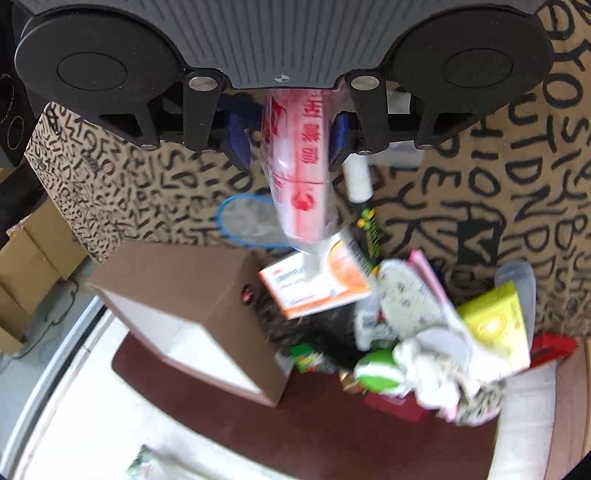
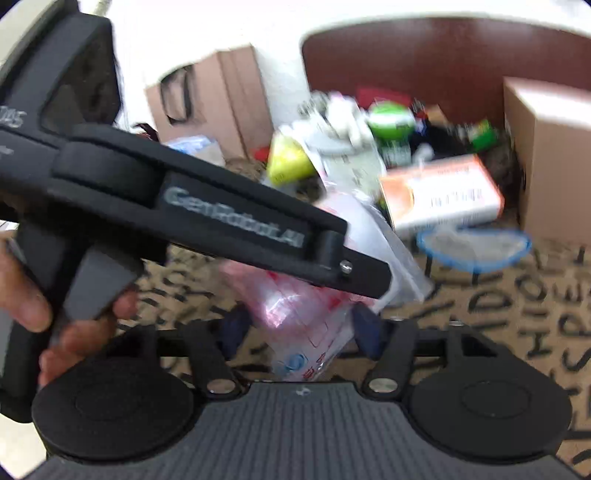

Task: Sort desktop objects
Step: 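Carry the zip-bag pack with the left gripper into the box and open it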

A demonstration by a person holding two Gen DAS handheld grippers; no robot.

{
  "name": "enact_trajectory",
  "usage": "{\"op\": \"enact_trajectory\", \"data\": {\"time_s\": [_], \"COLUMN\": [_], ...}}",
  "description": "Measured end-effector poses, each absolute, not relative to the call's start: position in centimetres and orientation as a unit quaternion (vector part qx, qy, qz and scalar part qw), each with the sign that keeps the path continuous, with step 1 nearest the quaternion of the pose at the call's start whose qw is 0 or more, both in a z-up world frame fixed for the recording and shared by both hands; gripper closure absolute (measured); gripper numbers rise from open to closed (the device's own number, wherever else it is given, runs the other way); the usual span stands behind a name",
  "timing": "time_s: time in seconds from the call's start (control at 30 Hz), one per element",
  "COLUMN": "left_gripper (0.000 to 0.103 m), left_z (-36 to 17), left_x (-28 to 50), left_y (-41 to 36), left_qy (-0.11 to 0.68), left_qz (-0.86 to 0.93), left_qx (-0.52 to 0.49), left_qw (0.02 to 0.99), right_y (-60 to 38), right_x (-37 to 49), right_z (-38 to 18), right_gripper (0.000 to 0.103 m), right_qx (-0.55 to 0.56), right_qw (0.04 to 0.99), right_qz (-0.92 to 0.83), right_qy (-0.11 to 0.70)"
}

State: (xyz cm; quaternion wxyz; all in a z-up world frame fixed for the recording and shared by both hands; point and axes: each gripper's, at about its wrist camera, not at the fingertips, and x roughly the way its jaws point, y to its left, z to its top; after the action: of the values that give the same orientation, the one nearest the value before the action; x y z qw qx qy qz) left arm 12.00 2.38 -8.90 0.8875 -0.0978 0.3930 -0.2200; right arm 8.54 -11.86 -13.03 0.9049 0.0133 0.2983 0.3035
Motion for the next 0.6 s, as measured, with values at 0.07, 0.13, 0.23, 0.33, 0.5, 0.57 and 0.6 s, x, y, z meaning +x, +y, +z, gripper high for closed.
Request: {"op": "enact_trajectory", "data": {"time_s": [0.07,0.13,0.23,0.33,0.5,0.57,0.6], "left_gripper": [0.047,0.051,0.050,0.050,0.050,0.050,0.050], "left_z": [-7.9,-6.8,-4.8,-3.0,0.4,1.9,2.5], "left_x": [11.7,11.5,11.3,11.5,12.6,13.4,14.0], "left_y": [1.9,1.5,0.3,-1.2,-4.1,-5.5,-6.4], "left_qy": [0.380,0.367,0.344,0.316,0.280,0.266,0.261], "left_qz": [-0.223,-0.229,-0.240,-0.251,-0.272,-0.280,-0.285], "left_qx": [-0.095,-0.099,-0.089,-0.077,-0.060,-0.051,-0.045], "left_qw": [0.893,0.896,0.904,0.911,0.919,0.921,0.921], "right_y": [-12.0,-12.6,-13.7,-14.9,-17.7,-18.9,-19.5], "right_x": [8.2,8.0,7.6,7.4,7.6,7.9,8.1], "right_z": [-12.2,-11.5,-10.4,-8.8,-6.2,-5.0,-4.5], "right_gripper": [0.044,0.046,0.048,0.048,0.049,0.049,0.049], "right_qx": [0.008,0.015,0.026,0.030,0.049,0.050,0.051], "right_qw": [0.908,0.912,0.919,0.929,0.947,0.953,0.956], "right_qz": [0.297,0.295,0.291,0.281,0.258,0.248,0.243], "right_qy": [0.294,0.284,0.264,0.237,0.187,0.164,0.153]}}
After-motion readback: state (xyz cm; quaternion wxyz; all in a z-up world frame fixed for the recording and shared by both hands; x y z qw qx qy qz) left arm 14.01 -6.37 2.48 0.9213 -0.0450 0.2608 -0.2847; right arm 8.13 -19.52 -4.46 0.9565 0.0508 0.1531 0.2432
